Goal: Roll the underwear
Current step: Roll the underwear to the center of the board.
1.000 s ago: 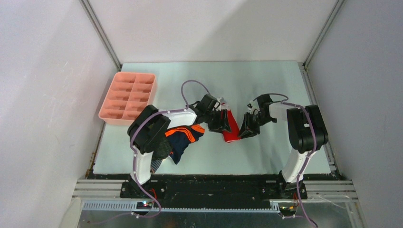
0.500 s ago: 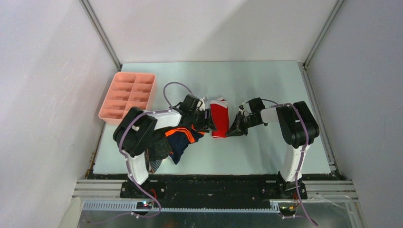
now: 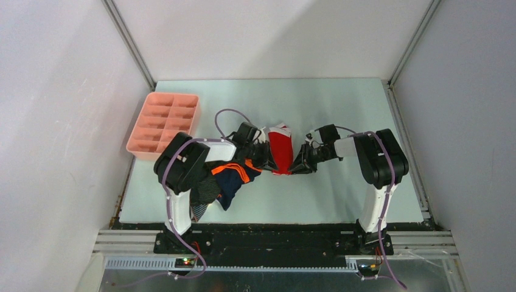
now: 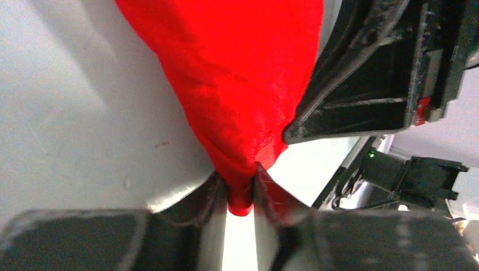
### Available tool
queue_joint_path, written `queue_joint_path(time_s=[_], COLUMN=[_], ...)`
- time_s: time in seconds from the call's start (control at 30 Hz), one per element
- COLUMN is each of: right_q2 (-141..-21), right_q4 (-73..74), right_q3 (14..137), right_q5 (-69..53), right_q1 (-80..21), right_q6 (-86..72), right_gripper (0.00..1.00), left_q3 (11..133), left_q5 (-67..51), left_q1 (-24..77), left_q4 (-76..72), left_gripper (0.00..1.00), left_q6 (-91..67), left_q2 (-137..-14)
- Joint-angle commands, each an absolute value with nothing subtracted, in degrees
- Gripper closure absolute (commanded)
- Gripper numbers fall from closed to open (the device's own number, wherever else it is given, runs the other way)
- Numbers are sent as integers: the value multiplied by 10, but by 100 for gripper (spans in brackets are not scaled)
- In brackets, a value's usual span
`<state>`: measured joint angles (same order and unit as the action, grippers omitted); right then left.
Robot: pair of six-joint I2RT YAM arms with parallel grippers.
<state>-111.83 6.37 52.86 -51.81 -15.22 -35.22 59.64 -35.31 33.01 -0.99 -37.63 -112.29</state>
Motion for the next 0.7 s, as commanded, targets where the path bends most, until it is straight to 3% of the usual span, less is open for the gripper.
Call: queue_joint_path(time_s=[0.0, 0.03, 0.2, 0.37, 0.47, 0.67], right_q2=[-1057, -1018, -876, -764, -778, -802], right_q4=[154, 186, 234, -38, -146, -193], right_q3=[561, 566, 594, 408, 373, 364], right_q5=[-464, -460, -370, -221, -170, -173], right_q1=[-150, -151, -208, -320, -353, -372], right_q6=[-241, -220, 39, 347, 427, 485], right_gripper=[60, 57, 41, 22, 22, 27], left_q3=[616, 616, 621, 644, 669, 688], left_q5=[-344, -347, -382, -426, -457, -502], left_q1=[325, 322, 308, 303, 302, 300], left_q4=[19, 21, 6, -11, -5, -5], left_gripper=[95, 99, 100, 100, 100, 100], left_q6=[-359, -358, -363, -395, -422, -460], left_q2=[-1132, -1131, -1126, -1124, -1126, -1140])
